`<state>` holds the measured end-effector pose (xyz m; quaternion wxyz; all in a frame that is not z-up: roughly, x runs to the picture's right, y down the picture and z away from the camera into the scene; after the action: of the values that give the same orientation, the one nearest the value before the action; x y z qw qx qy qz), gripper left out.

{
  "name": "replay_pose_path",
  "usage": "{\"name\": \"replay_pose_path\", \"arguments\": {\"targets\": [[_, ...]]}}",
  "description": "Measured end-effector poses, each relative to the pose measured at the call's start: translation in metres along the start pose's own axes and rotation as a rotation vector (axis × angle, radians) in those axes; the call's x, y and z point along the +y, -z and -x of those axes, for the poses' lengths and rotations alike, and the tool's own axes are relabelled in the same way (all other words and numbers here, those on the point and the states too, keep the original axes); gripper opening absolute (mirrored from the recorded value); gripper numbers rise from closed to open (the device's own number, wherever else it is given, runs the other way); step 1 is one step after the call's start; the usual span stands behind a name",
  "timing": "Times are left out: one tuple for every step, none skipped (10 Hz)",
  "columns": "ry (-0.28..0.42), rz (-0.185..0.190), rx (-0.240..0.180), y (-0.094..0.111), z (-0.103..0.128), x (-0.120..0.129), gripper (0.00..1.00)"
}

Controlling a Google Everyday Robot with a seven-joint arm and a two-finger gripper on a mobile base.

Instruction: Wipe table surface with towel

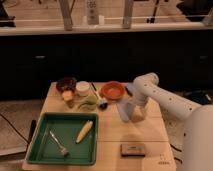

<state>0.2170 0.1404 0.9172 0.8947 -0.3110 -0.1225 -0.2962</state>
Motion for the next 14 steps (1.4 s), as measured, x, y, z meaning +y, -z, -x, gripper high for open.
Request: {"name": "replay_pose_path", "arguments": {"targets": [[-0.001, -0.014, 0.007, 0.003, 0.001, -0.004, 0.8], [0.002, -0.025, 0.01, 0.004, 0.002, -0.006, 0.8], [0.007, -0.034, 0.013, 0.005, 0.003, -0.008, 0.8], [0.011, -0.045, 0.015, 0.007, 0.005, -0.011, 0.8], [0.018, -0.051, 0.013, 0.007, 0.006, -0.013, 0.8], [0.028, -0.058, 0.011, 0.008, 0.007, -0.017, 0.8], [0.04, -0.062, 0.006, 0.008, 0.009, -0.022, 0.8], [0.05, -0.063, 0.002, 0.007, 0.012, -0.027, 0.8], [0.055, -0.066, -0.001, 0.006, 0.013, -0.03, 0.8], [0.059, -0.063, -0.006, 0.005, 0.012, -0.03, 0.78], [0.071, -0.057, -0.026, -0.001, 0.014, -0.035, 0.68], [0.079, -0.047, -0.04, -0.008, 0.017, -0.038, 0.58], [0.081, -0.05, -0.051, -0.012, 0.018, -0.041, 0.5], [0.08, -0.049, -0.053, -0.012, 0.018, -0.04, 0.38]]}}
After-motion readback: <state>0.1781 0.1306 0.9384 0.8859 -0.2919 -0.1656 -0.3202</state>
